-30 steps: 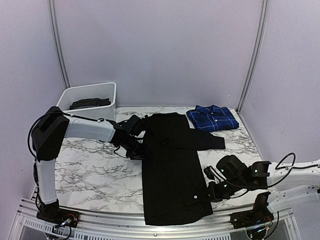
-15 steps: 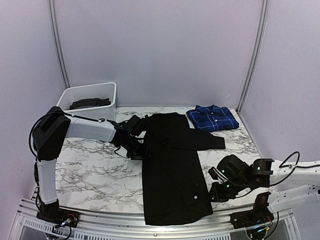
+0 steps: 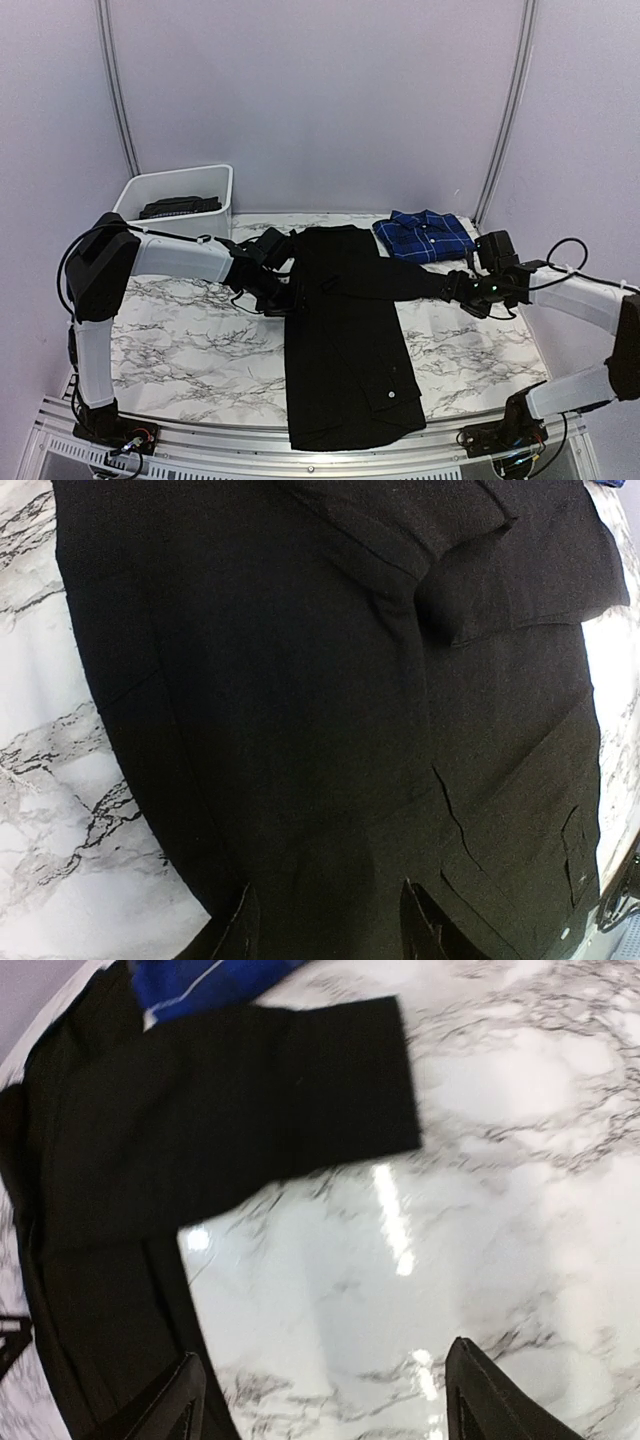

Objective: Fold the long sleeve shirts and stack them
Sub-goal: Fold the 1/3-folded shirt at the center of the board, then adjust the sleeve of the rectangle-folded shirt.

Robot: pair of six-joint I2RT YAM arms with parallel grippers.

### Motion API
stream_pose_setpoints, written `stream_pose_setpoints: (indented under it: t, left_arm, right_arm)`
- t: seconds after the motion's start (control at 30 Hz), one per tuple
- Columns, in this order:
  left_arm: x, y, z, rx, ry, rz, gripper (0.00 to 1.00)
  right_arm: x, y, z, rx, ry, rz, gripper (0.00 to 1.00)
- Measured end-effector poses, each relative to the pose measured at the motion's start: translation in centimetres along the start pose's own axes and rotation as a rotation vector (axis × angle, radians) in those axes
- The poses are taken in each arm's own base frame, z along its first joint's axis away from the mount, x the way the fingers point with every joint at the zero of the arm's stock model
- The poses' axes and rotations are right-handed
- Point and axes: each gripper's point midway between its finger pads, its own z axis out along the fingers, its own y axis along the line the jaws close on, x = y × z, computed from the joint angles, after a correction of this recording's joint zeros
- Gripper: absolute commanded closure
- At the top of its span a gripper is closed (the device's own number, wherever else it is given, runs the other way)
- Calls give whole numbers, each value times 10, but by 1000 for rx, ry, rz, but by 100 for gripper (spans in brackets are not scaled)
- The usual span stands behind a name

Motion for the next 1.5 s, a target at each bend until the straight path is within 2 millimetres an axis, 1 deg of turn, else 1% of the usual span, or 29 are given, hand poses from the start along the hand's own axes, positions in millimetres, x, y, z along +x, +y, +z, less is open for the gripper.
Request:
stream_pose_setpoints:
  t: [0.03, 0.07, 0.1, 0.17, 0.23, 0.3, 0.37, 0.43, 0.6, 0.67, 0.77, 0.83, 0.9, 1.0, 1.03, 1.07, 1.13, 1.23, 1.33, 1.5]
  left_arm:
    - [-1, 0, 0, 1, -1, 0, 50]
    - [-2, -1, -1, 3, -3, 0, 50]
    - [-3, -2, -1, 4, -6, 1, 50]
    - [-4, -3, -2, 8, -10, 2, 50]
    - [-4, -3, -2, 7, -10, 2, 50]
    - [-4, -3, -2, 7, -11, 2, 50]
    - [-5, -4, -2, 8, -11, 3, 50]
    - [-5, -4, -3, 9, -13, 3, 50]
    - [-8, -7, -8, 16, -24, 6, 50]
    - [-9, -8, -10, 19, -29, 8, 50]
    - [-10, -9, -12, 22, -32, 12, 50]
    - [-10, -9, -12, 22, -33, 13, 50]
    - [-11, -8, -12, 22, -33, 14, 50]
    - [-12, -7, -12, 21, -35, 17, 50]
    - [-12, -6, -12, 21, -35, 17, 50]
    - [-13, -5, -13, 21, -36, 16, 50]
    - [-15, -4, -14, 21, -40, 12, 50]
    - [-19, -1, -17, 23, -47, 5, 50]
    - [-22, 1, -19, 22, -53, -2, 50]
    - [-27, 7, -25, 19, -71, -14, 50]
  right_arm:
    - [-13, -7, 9, 14, -23, 16, 22]
    - [-22, -17, 10, 32, -42, 46, 21]
    - [-34, -25, 16, 44, -61, 70, 21]
    - [-60, -32, 31, 45, -90, 99, 22]
    - [-86, -32, 47, 39, -108, 106, 24]
    - [-111, -27, 64, 22, -127, 101, 26]
    - [-124, -21, 78, 0, -131, 92, 26]
    - [-124, -22, 88, 3, -120, 88, 26]
    - [-113, -31, 115, 62, -52, 64, 25]
    - [-111, -29, 126, 106, -31, 32, 23]
    - [-113, -16, 134, 166, -32, -35, 22]
    - [-111, -7, 136, 210, -35, -82, 23]
    - [-105, -3, 140, 250, -26, -120, 26]
    - [-98, -7, 144, 317, -14, -160, 29]
    - [-97, -5, 144, 329, -15, -170, 32]
    - [-97, -5, 144, 341, -17, -176, 37]
    - [-96, -3, 144, 361, -22, -191, 54]
    - [-92, 6, 147, 360, -27, -207, 82]
    - [-89, 11, 148, 345, -24, -210, 100]
    - [-86, 20, 145, 294, -1, -193, 100]
